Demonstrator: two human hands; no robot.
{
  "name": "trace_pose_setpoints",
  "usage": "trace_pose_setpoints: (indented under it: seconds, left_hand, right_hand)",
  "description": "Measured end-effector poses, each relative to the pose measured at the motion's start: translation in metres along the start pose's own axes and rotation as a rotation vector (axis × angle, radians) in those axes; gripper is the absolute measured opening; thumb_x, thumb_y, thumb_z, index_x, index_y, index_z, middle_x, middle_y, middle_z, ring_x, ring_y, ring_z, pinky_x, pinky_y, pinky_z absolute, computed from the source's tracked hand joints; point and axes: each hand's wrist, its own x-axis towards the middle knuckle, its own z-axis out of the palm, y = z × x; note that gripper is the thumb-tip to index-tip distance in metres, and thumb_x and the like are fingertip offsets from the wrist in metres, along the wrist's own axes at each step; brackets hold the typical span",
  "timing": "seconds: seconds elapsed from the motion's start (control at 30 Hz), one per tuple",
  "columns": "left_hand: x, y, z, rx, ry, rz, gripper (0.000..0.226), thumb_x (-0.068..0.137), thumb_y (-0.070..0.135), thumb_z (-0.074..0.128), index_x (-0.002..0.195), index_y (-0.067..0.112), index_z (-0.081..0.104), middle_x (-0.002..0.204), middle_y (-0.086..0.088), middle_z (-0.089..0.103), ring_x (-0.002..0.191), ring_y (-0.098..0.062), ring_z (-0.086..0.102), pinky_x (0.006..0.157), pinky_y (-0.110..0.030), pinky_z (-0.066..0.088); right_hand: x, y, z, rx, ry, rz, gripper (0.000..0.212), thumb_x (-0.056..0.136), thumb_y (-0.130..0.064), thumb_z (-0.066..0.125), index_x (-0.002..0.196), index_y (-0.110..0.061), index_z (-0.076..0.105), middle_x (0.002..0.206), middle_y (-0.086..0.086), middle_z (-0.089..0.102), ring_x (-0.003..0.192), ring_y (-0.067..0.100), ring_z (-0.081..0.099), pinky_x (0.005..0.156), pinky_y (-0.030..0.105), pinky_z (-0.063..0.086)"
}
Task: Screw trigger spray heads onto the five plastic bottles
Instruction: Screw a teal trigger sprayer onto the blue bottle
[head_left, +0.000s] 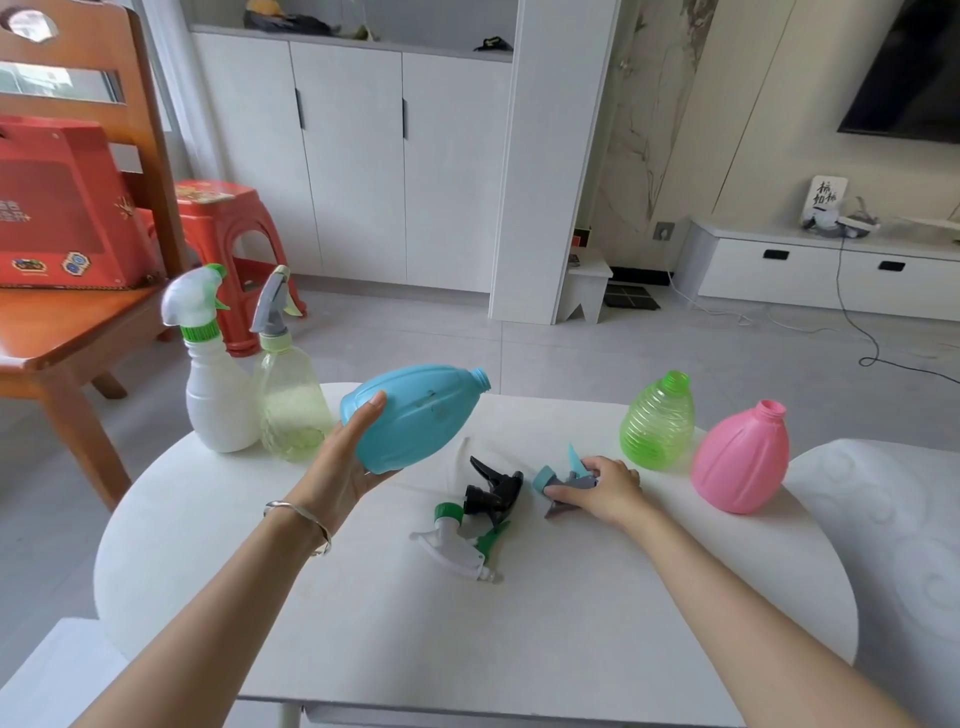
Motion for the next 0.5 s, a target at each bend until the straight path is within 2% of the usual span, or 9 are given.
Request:
trace_pose_setpoints:
  seconds: [0.07,0.13,0.2,0.27,0.33,0.43,0.5]
  left_hand:
    - [0.0,0.0,-0.001,-0.001,0.002,0.005,0.045,0.069,0.054,0.068,0.11,0.037,0.065,0.112,0.003,0.073,0.107,-0.017,0.068,0.085,-0.033,0.058]
    - [0.0,0.001,-0.001,-0.014,0.013,0.007,0.053,0.062,0.055,0.071,0.111,0.036,0.064,0.111,0.002,0.074,0.106,-0.017,0.068,0.085,-0.033,0.058]
    - [0.001,0.001,-0.001,-0.028,0.024,0.001,0.051,0.065,0.054,0.069,0.113,0.035,0.062,0.112,0.001,0.073,0.106,-0.018,0.068,0.086,-0.034,0.058]
    - [0.002,0.001,0.001,-0.048,0.038,-0.01,0.044,0.072,0.051,0.065,0.113,0.034,0.061,0.115,-0.002,0.071,0.108,-0.019,0.067,0.087,-0.035,0.058]
    - [0.002,0.002,0.003,-0.072,0.053,-0.018,0.042,0.073,0.049,0.063,0.112,0.033,0.061,0.116,-0.003,0.069,0.108,-0.02,0.066,0.085,-0.034,0.058]
    - [0.002,0.003,0.004,-0.116,0.078,-0.024,0.042,0.072,0.049,0.064,0.111,0.033,0.061,0.113,-0.003,0.069,0.106,-0.02,0.066,0.081,-0.032,0.06]
    - [0.002,0.005,0.003,-0.138,0.087,-0.019,0.04,0.072,0.049,0.065,0.109,0.034,0.063,0.11,-0.003,0.071,0.103,-0.02,0.067,0.077,-0.032,0.061]
  right_hand:
    - [-0.004,-0.001,-0.002,0.141,-0.021,0.025,0.065,0.062,-0.043,0.083,0.111,-0.011,0.057,0.115,0.008,0.057,0.113,0.026,0.05,0.088,0.031,0.043]
    - [-0.01,-0.003,-0.006,0.271,-0.05,0.001,0.05,0.061,-0.032,0.086,0.095,-0.011,0.056,0.098,0.008,0.061,0.088,0.02,0.057,0.07,0.028,0.043]
    - [-0.015,-0.007,-0.011,0.395,-0.054,-0.026,0.041,0.064,-0.021,0.086,0.089,-0.012,0.055,0.085,0.005,0.06,0.07,0.014,0.055,0.06,0.024,0.045]
    - [-0.018,-0.012,-0.014,0.571,-0.037,-0.018,0.04,0.069,-0.008,0.081,0.098,-0.009,0.054,0.085,0.007,0.061,0.068,0.013,0.058,0.057,0.023,0.05]
    - [-0.018,-0.018,-0.019,0.731,0.016,0.005,0.041,0.071,-0.002,0.078,0.101,-0.01,0.052,0.084,0.004,0.062,0.07,0.012,0.059,0.057,0.024,0.048]
    - [-0.018,-0.028,-0.029,1.041,0.002,0.039,0.022,0.074,-0.003,0.075,0.086,-0.016,0.061,0.071,-0.005,0.067,0.068,0.007,0.058,0.059,0.02,0.039]
    - [-0.019,-0.034,-0.034,1.23,-0.016,0.044,0.013,0.08,-0.007,0.07,0.083,-0.018,0.063,0.073,-0.005,0.065,0.07,0.008,0.055,0.064,0.02,0.04]
